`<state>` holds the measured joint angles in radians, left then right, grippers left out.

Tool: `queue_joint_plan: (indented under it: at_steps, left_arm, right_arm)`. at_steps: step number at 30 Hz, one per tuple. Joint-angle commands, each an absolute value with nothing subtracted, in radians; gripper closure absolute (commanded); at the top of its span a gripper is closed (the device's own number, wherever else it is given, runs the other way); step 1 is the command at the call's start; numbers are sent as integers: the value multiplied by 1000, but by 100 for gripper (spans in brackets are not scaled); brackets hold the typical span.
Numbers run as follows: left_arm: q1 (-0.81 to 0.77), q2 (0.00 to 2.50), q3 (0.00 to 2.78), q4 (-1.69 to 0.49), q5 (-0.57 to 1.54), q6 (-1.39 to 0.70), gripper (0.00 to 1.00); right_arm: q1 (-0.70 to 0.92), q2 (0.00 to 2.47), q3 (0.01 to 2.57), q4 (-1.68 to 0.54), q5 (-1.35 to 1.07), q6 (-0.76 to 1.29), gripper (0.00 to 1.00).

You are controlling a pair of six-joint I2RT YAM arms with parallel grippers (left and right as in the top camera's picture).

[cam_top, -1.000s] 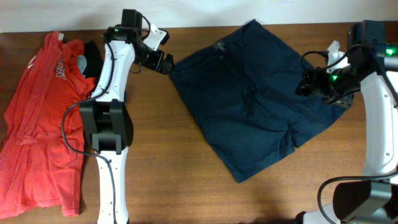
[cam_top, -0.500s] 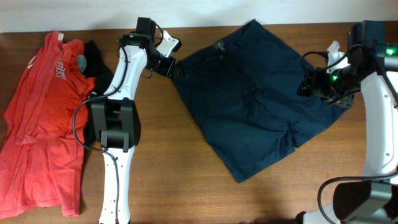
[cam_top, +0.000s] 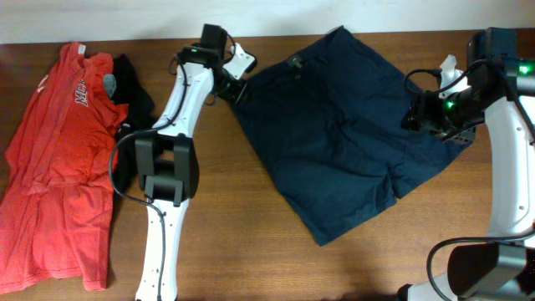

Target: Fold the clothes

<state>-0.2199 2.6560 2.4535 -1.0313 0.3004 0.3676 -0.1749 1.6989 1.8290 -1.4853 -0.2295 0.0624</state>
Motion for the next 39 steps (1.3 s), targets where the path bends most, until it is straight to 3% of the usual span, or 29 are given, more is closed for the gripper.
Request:
queue_joint_plan:
  at_steps: [1,9,10,13,16,23,31,39]
  left_arm:
    - [-236,2672,2467,-1032,230,375,45]
    - [-226,2672,2454,-1035,41,296,46]
    - [-225,2672,2454,-1037,31,295,49]
    - [-222,2672,2454,-1042,3,294,78]
    - [-222,2672,2454,-1046,3,274,99]
    - [-211,2672,2454,-1150,-1,197,99]
    - [-83,2672,2454,-1427,49,-220,99]
    - [-4,2672,2454,-1608,323,-163,99]
  right_arm:
    - [-170,1695,1839,-1489,-236,56,35]
    - [-170,1695,1839,-1504,-235,56,35]
    - [-170,1695,1839,-1504,-235,56,35]
    - [-170,1695,1839,-1504,-236,56,35]
    - [-170,1695,1839,-1504,-236,56,35]
    - [-170,1695,1839,-1507,-236,56,35]
    - [-170,1695,1838,-1491,-258,56,35]
    - [-156,1712,1832,-1465,-262,60,35]
